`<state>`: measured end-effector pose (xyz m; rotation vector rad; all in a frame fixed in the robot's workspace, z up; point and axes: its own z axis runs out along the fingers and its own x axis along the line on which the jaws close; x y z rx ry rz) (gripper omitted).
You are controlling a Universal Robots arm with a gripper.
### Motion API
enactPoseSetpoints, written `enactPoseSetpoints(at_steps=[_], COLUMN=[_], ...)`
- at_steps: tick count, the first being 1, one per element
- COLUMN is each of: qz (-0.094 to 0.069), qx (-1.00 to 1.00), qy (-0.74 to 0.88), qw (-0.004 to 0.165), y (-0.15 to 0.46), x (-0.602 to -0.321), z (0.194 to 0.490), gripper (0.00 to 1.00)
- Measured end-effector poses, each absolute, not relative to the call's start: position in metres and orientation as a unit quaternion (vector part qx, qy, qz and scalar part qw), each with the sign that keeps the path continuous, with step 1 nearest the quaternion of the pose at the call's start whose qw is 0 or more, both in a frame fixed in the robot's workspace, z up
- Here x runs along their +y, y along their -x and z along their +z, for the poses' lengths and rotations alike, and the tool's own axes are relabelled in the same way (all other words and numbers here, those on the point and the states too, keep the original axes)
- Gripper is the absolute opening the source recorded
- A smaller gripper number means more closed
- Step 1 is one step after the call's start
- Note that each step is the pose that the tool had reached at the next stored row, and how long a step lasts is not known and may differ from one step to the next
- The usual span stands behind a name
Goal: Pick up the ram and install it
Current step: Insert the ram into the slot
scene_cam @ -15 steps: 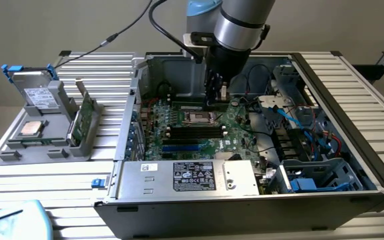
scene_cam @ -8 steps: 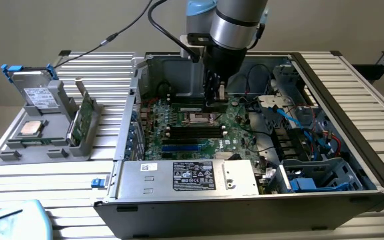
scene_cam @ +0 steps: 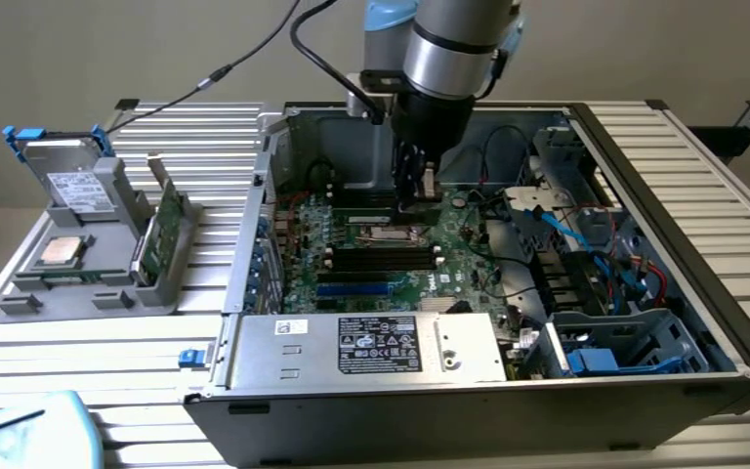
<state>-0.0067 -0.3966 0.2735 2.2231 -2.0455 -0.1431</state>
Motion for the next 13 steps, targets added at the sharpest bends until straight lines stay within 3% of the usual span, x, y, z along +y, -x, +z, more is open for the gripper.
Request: enactPoseSetpoints(at_steps=[13], qz=[-0.036], qx=[-0.667], qy=[-0.741], qw=[0.065], y=[0.009], x=[-0.397], z=[0.260], gripper=[0.14])
